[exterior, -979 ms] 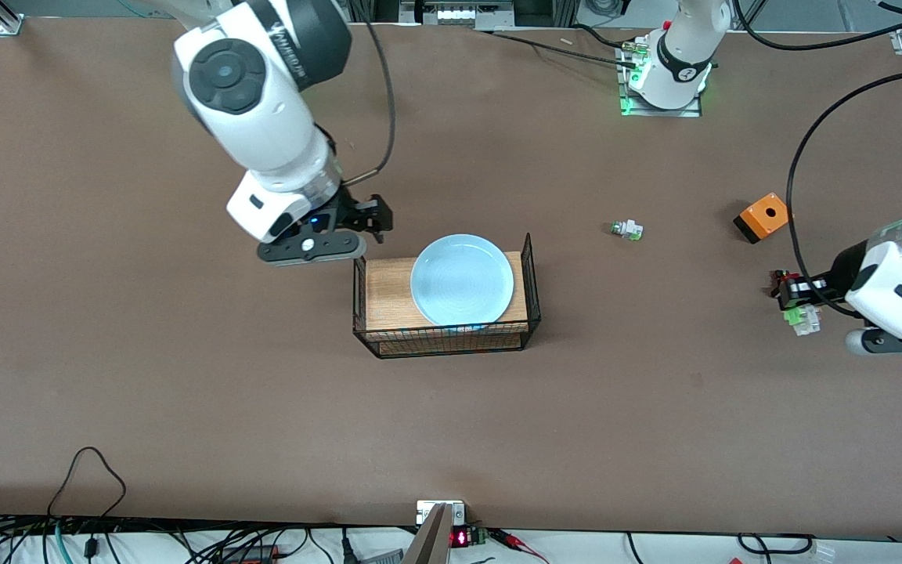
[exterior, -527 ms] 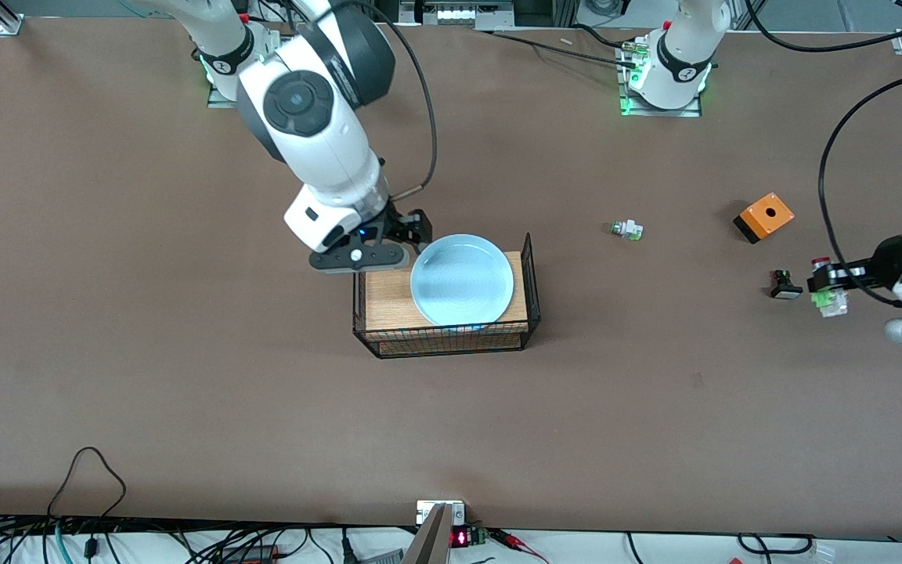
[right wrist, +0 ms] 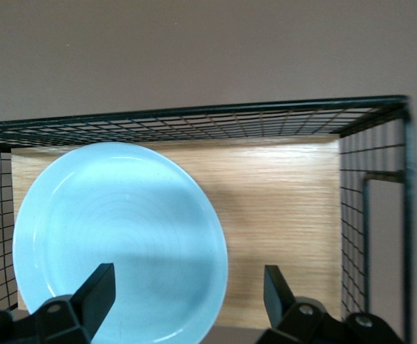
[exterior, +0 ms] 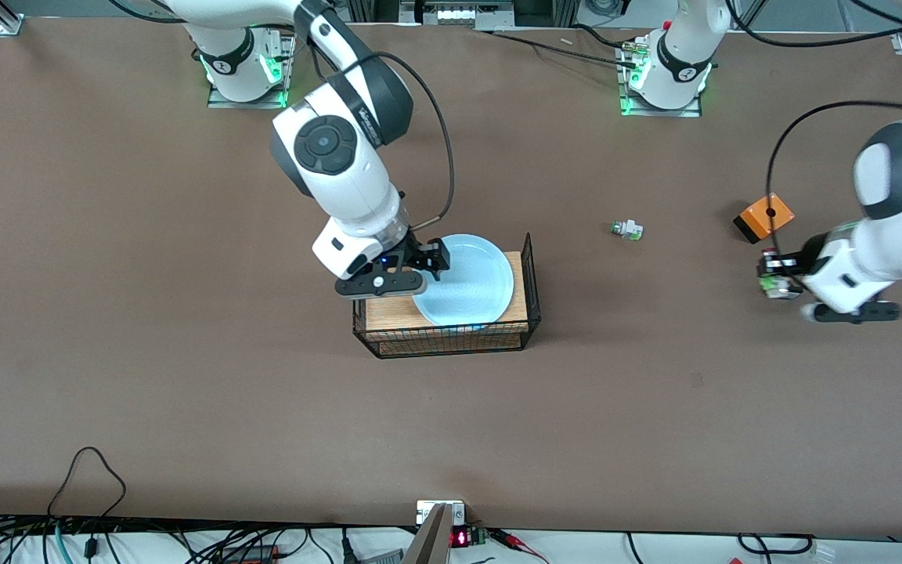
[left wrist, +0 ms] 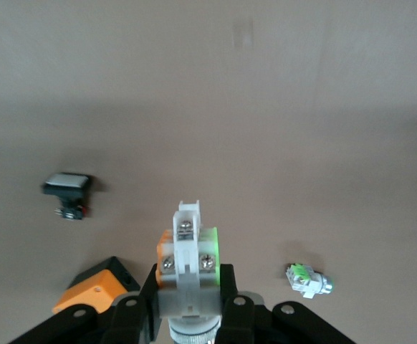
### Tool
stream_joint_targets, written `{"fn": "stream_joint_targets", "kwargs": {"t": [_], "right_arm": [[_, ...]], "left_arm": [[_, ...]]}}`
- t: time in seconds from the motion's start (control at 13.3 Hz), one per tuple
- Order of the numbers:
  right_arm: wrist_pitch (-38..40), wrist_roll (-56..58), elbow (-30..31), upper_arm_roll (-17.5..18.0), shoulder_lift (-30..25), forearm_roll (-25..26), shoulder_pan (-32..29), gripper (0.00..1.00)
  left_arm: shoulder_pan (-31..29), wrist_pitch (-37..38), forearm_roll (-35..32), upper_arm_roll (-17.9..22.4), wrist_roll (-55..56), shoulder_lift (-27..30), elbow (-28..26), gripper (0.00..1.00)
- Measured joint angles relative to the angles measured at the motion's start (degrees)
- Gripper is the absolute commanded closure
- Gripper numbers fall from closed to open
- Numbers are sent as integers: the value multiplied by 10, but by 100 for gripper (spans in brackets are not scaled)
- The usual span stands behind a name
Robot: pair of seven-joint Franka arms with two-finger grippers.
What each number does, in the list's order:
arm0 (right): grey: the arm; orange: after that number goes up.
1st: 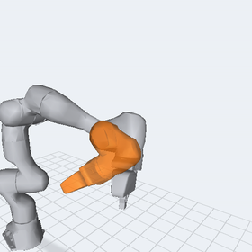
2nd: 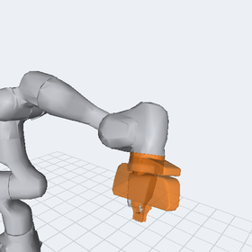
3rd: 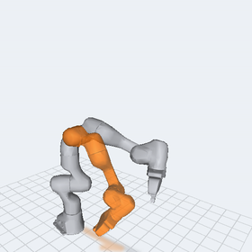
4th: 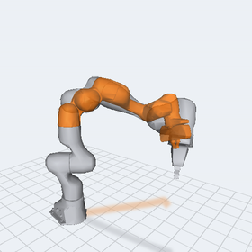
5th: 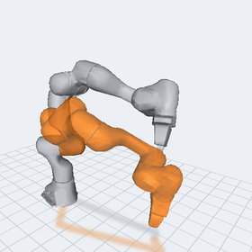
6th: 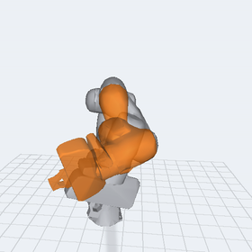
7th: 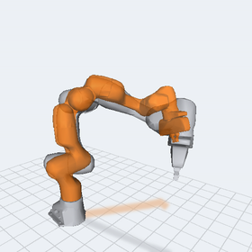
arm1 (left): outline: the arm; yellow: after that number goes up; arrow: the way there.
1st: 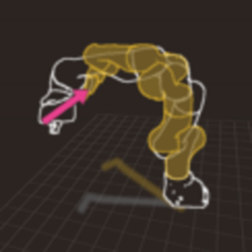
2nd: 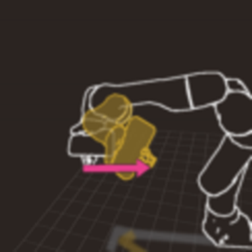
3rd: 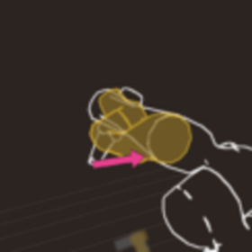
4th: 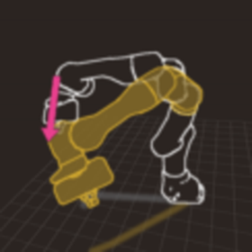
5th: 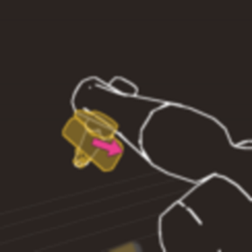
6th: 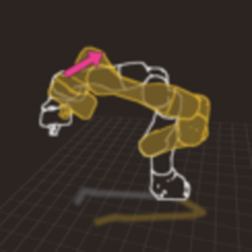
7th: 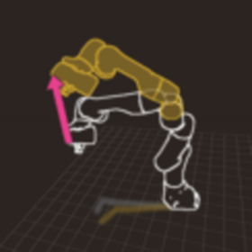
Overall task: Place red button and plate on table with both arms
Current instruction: 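Carry the button toward the orange box while the right gripper reaches the plate, then lower the button onto the table while the right gripper grips the plate rim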
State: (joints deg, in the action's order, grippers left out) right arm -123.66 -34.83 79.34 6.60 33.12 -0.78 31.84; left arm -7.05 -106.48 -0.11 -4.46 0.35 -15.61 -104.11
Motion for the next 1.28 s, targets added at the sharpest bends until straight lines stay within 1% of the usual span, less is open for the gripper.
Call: {"fn": "stream_joint_targets", "kwargs": {"t": [0.3, 0.45, 0.68, 0.75, 0.9, 0.98, 1.05, 1.13, 1.21, 1.28], "right_arm": [[-21, -2, 0, 0, 26, 33, 10, 11], [-22, -3, 0, -1, 31, 43, 11, 14], [-23, -3, 0, -2, 35, 44, 12, 19], [-25, -3, 0, -2, 35, 44, 12, 22], [-35, -3, 0, -2, 35, 46, 12, 22], [-42, -3, 0, -2, 35, 52, 12, 22], [-46, -3, 1, -2, 37, 61, 12, 22], [-49, -3, 3, -2, 39, 69, 12, 22], [-52, -3, 5, -2, 42, 77, 12, 22], [-57, -3, 9, -2, 44, 83, 12, 24]], "left_arm": [[8, -66, 0, 0, -2, -1, -80, 100], [9, -130, 0, 0, -18, -7, -126, 100], [9, -257, 0, 2, -35, -30, -191, 100], [9, -295, 0, 2, -38, -40, -208, 100], [9, -333, 0, 2, -40, -55, -228, 100], [9, -337, 0, 3, -40, -60, -232, 94], [9, -338, 0, 3, -41, -65, -233, 68], [10, -338, 0, 2, -42, -71, -234, 19], [13, -338, 0, 4, -42, -72, -234, 0], [18, -338, 0, 4, -43, -72, -234, 0]]}}
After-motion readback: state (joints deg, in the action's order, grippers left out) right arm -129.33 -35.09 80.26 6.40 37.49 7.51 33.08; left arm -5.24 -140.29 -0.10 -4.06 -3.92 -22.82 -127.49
